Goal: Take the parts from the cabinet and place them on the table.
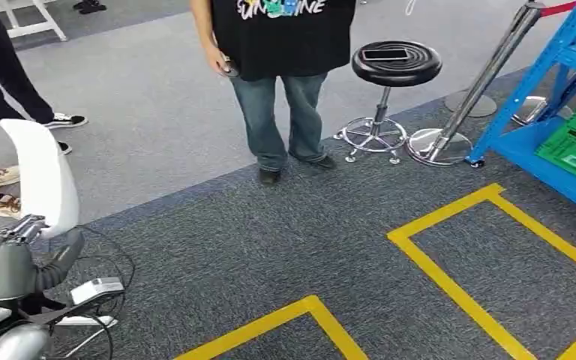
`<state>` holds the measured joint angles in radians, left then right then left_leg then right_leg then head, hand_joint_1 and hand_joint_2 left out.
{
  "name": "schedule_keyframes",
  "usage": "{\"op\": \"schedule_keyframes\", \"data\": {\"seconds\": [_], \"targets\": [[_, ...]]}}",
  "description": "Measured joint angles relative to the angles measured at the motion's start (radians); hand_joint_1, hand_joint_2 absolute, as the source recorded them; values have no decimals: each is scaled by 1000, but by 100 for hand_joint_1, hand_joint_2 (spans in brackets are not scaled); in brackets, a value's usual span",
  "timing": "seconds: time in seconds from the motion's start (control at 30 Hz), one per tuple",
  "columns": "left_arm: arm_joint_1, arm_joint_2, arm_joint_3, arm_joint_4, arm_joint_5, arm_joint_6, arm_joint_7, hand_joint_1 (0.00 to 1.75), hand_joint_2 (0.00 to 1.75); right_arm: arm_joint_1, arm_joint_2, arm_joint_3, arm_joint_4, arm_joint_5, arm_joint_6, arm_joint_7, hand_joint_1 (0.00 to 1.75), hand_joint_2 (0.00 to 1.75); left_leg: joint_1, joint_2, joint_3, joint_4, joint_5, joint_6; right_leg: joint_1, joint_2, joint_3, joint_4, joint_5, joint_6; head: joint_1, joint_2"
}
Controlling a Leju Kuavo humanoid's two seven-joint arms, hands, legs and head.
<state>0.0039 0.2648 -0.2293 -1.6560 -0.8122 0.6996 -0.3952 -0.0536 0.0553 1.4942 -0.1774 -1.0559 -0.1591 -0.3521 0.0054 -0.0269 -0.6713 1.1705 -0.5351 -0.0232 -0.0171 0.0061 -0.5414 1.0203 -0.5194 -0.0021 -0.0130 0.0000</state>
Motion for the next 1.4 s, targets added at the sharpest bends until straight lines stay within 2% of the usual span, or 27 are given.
{"op": "schedule_keyframes", "data": {"seconds": [0.07,0.1,0.13,0.2,0.23,0.27,0.4,0.43,0.47,0.5,0.57,0.6,0.7,0.73,0.77,0.8,0.9,0.93,0.97,1.0,1.07,1.13,1.2,1.23,1.27,1.3,1.4], "targets": [[4,-3,0,0,2,0,0,175,175,3,0,1,0,0,-2,2,0,0,2,16,-67,142,-52,-2,5,-30,0,0,-3,-5,0,0],[7,-5,1,0,2,0,0,175,175,2,0,2,0,1,-4,2,0,0,2,17,-74,158,-47,-2,7,-44,1,0,-5,-6,0,0],[9,-6,2,0,3,0,0,175,175,1,0,4,0,1,-4,2,0,0,2,18,-60,133,-23,1,10,-57,3,0,-6,-7,0,0],[9,-6,5,0,3,0,0,175,175,-1,0,6,0,4,-4,2,0,0,-4,37,21,-22,62,15,14,-82,11,0,-12,-8,0,0],[8,-6,6,-2,3,0,0,175,175,-1,0,6,0,6,-4,2,0,0,-14,86,64,-107,90,27,15,-93,16,0,-16,-7,0,0],[7,-6,6,-2,4,0,0,175,175,-2,0,7,0,6,-6,2,0,0,-29,133,78,-127,70,34,21,-103,17,-1,-19,-2,0,0],[15,-4,15,-5,8,0,0,175,175,-4,2,8,-1,11,-6,2,0,0,-34,84,73,-149,73,45,24,-155,25,-5,-27,12,1,0],[21,-3,21,-8,15,0,-1,175,175,-6,3,8,-1,13,-6,3,0,0,-21,72,86,-162,81,52,19,-139,17,0,-41,20,2,0],[22,-2,27,-12,19,2,-6,175,175,-10,3,8,-2,15,-7,6,0,0,-20,60,87,-165,81,56,19,-68,5,40,-66,22,5,0],[20,0,32,-13,26,1,-9,175,175,-11,5,9,-2,15,-8,12,0,0,-18,48,86,-164,83,59,16,-32,-28,111,-100,23,10,0],[27,0,34,-13,37,0,-15,175,175,-9,6,10,-2,17,-10,19,0,0,-18,21,85,-164,83,59,14,-10,-110,266,-154,25,12,0],[32,1,38,-13,39,-2,-20,175,175,-10,6,10,-2,17,-10,21,0,0,-18,5,86,-163,83,59,14,-9,-138,307,-152,27,14,0],[33,2,50,-13,40,-3,-23,175,175,-14,6,15,-3,18,-10,29,0,0,-12,-41,87,-156,80,54,10,-1,-89,157,-30,31,14,0],[33,2,53,-13,40,-2,-25,175,175,-13,6,15,-3,18,-10,30,0,0,-9,-55,85,-150,76,48,4,26,-55,77,13,34,14,0],[32,2,56,-13,37,-2,-30,175,175,-14,6,15,-3,18,-10,30,0,0,-11,-67,80,-143,73,40,-2,85,-42,46,1,37,15,0],[30,3,57,-13,32,-2,-34,175,175,-14,8,16,-4,18,-11,30,0,0,-11,-82,68,-128,71,36,-6,86,-21,19,-6,29,13,0],[38,4,62,-13,13,-2,-39,175,175,-14,9,16,-5,18,-10,32,0,0,-3,-114,58,-135,83,21,4,53,-25,25,0,12,14,0],[40,5,64,-13,5,-1,-39,175,175,-15,11,17,-7,18,-11,32,0,0,-3,-98,55,-130,77,18,-2,40,-23,21,2,7,14,0],[39,6,66,-13,1,0,-39,175,175,-15,11,16,-7,18,-11,32,0,0,-9,-37,46,-104,60,13,1,30,-19,19,1,2,6,0],[36,8,69,-13,-5,0,-39,175,175,-14,11,17,-7,18,-10,32,0,0,-8,-3,16,-39,23,7,5,14,-16,19,-1,-3,0,0],[37,8,70,-12,-6,0,-39,175,175,-10,11,17,-7,18,-11,32,0,0,-5,17,-57,119,-46,4,11,-16,-16,19,-5,-9,0,0],[41,8,71,-12,-8,0,-39,175,175,-9,11,18,-7,18,-11,32,0,0,-4,18,-82,168,-47,8,18,-44,-15,19,-8,-13,0,0],[42,8,74,-12,-16,0,-39,175,175,-12,11,18,-7,18,-10,32,0,0,-10,24,-17,45,32,22,23,-72,-9,19,-13,-15,0,0],[41,9,76,-12,-20,0,-39,175,175,-13,11,18,-7,18,-10,32,0,0,-19,45,32,-44,73,33,25,-84,-3,18,-16,-15,0,0],[40,10,78,-13,-26,0,-39,175,175,-14,13,18,-7,18,-10,31,0,0,-35,102,67,-110,74,46,25,-93,1,15,-19,-15,1,0],[36,9,79,-12,-28,0,-39,175,175,-15,14,19,-7,18,-10,30,0,0,-44,119,74,-129,66,52,32,-105,2,16,-22,-11,-1,0],[36,11,84,-13,-35,0,-38,175,175,-16,16,19,-8,18,-10,30,0,0,-47,80,70,-140,67,59,30,-146,10,5,-24,-4,-3,0]]}}
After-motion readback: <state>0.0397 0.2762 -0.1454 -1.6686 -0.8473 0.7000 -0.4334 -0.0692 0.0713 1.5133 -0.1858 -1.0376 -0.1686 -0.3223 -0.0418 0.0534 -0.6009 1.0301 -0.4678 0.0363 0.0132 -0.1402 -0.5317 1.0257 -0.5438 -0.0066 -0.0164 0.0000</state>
